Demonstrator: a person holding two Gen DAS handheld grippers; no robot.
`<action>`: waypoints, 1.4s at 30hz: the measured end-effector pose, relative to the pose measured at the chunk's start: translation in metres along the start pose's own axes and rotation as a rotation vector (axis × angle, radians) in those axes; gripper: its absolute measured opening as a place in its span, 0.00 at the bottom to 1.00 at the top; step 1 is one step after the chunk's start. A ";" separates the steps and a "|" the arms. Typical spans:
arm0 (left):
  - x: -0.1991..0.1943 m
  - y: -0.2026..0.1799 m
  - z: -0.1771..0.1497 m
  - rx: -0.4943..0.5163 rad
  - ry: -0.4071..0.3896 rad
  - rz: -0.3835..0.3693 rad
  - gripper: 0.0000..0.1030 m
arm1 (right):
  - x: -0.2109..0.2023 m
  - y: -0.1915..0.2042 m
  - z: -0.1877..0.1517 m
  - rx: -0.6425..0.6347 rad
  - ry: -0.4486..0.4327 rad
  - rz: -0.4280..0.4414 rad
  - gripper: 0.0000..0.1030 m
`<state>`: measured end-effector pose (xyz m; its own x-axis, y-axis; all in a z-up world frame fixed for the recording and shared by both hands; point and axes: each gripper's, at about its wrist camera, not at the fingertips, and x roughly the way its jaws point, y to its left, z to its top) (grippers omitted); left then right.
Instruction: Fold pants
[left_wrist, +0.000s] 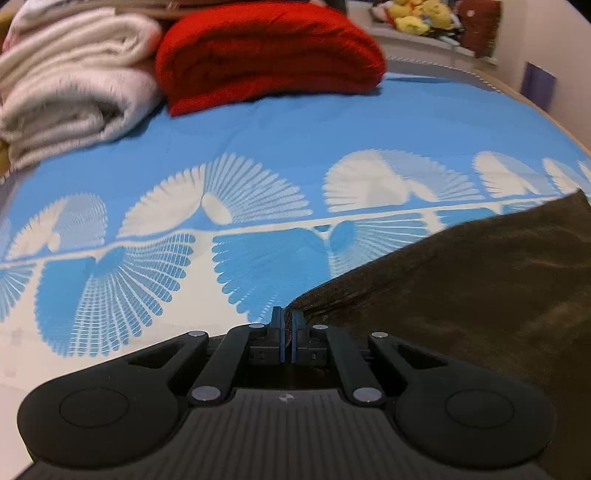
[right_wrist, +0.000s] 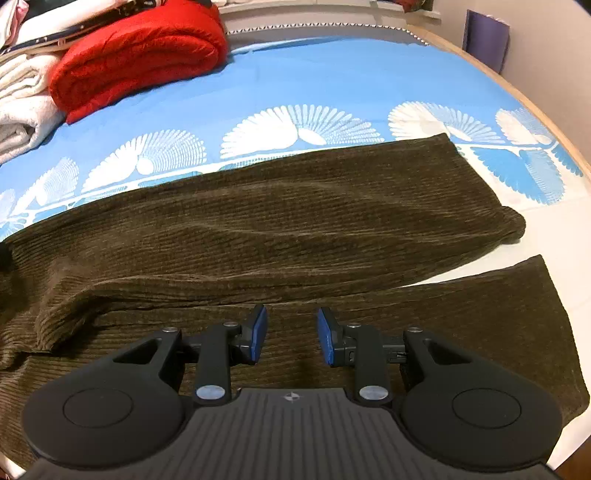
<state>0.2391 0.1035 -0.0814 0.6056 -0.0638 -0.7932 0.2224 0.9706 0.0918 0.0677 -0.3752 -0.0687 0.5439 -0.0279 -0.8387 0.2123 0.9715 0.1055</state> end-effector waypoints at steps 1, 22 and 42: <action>-0.015 -0.006 -0.002 0.009 -0.006 -0.005 0.02 | -0.002 -0.001 -0.001 0.003 -0.004 -0.002 0.31; -0.114 -0.008 -0.142 -0.206 0.205 -0.120 0.47 | -0.034 -0.045 -0.036 0.114 -0.027 0.028 0.31; -0.074 0.058 -0.157 -0.690 0.392 -0.166 0.68 | 0.001 -0.041 -0.043 0.166 -0.081 0.137 0.34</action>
<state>0.0868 0.2008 -0.1118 0.2663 -0.2580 -0.9287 -0.3133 0.8881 -0.3365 0.0248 -0.4054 -0.0971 0.6391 0.0760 -0.7654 0.2595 0.9155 0.3076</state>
